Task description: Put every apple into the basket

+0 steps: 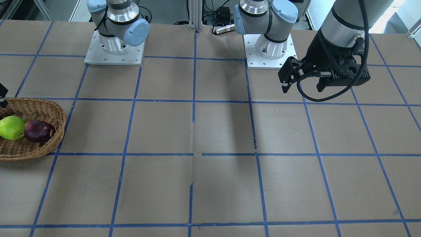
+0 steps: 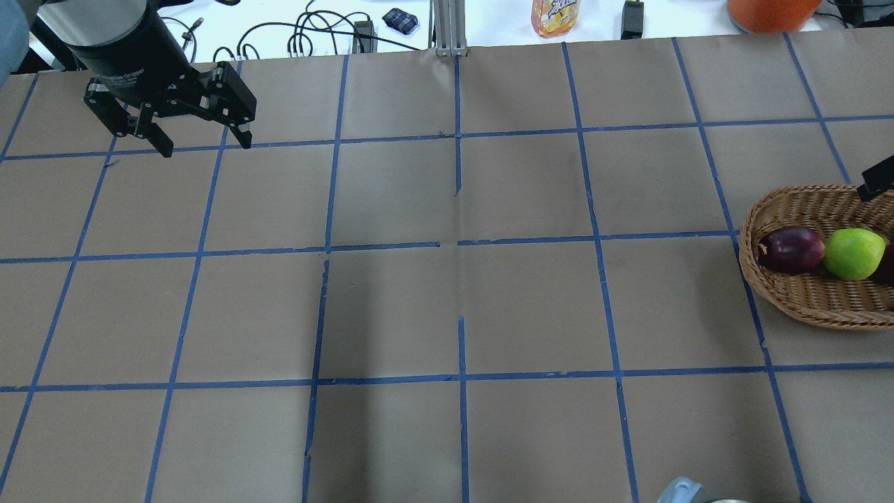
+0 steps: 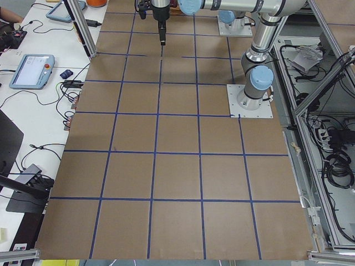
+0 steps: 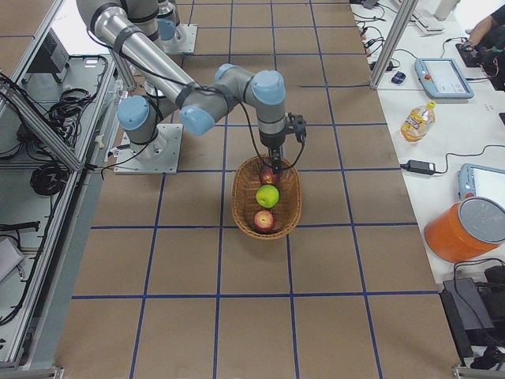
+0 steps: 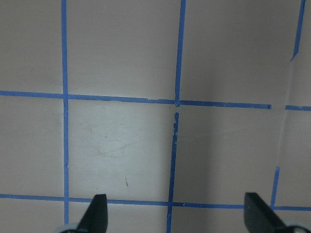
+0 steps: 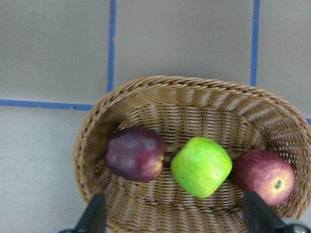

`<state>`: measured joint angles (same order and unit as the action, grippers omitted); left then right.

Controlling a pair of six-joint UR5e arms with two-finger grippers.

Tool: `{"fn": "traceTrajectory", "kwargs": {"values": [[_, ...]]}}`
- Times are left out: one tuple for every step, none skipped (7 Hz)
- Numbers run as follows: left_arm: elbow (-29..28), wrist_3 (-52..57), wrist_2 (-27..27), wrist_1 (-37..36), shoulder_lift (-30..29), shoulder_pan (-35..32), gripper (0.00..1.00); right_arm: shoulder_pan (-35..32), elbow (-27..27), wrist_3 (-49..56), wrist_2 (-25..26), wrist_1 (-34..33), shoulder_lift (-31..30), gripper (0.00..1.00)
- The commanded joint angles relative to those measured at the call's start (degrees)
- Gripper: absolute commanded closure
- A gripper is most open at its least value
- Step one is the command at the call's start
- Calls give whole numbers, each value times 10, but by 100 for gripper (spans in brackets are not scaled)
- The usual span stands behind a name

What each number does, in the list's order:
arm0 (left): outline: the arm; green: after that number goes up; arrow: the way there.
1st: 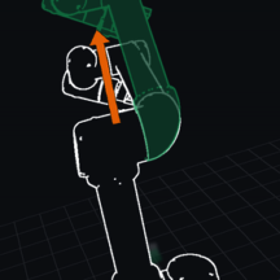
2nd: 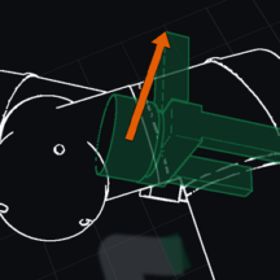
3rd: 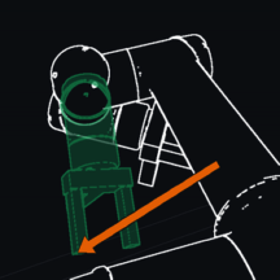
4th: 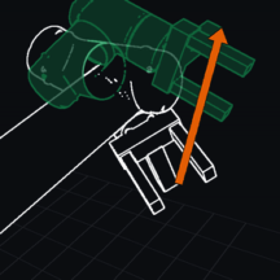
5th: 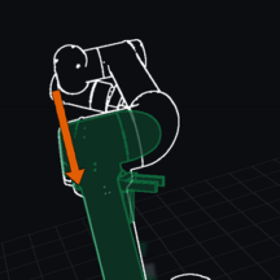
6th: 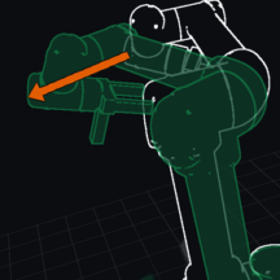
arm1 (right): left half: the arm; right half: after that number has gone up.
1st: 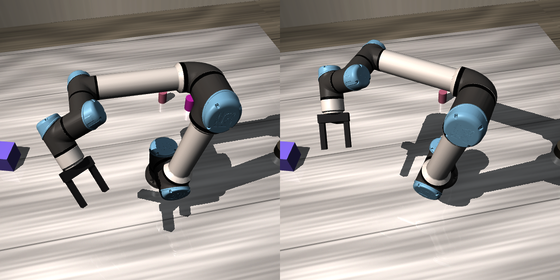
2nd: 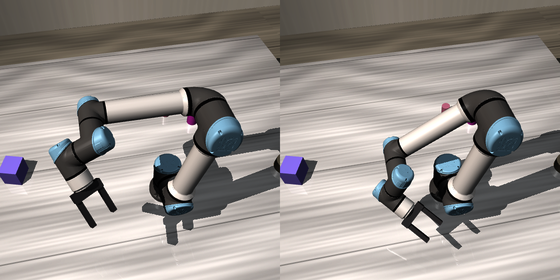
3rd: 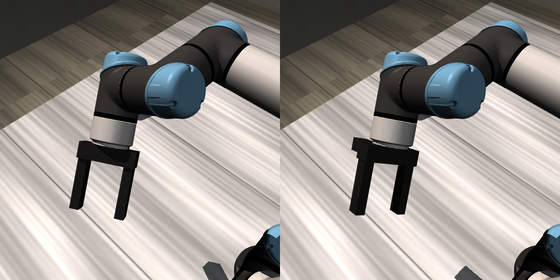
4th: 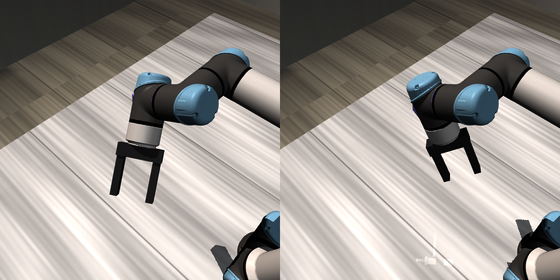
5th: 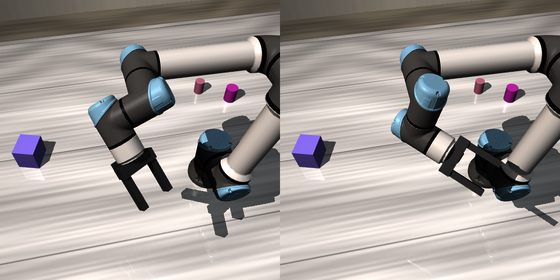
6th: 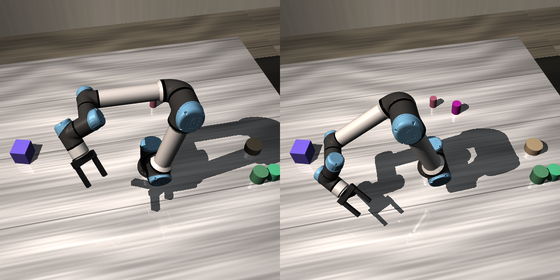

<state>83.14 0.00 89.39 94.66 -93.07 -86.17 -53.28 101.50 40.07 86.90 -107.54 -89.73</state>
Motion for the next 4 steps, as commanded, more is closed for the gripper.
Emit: {"fn": "traceTrajectory", "kwargs": {"values": [[0, -1, 0, 0, 0, 0, 0, -26, -92, -111, -1, 190, -45, 0], [0, -1, 0, 0, 0, 0, 0, -36, -99, -117, -1, 195, -47, 0], [0, -1, 0, 0, 0, 0, 0, -87, -103, -155, 1, 190, -48, 0], [0, -3, 0, 0, 0, 0, 0, -179, -116, -289, 8, 190, -48, 0]]}}
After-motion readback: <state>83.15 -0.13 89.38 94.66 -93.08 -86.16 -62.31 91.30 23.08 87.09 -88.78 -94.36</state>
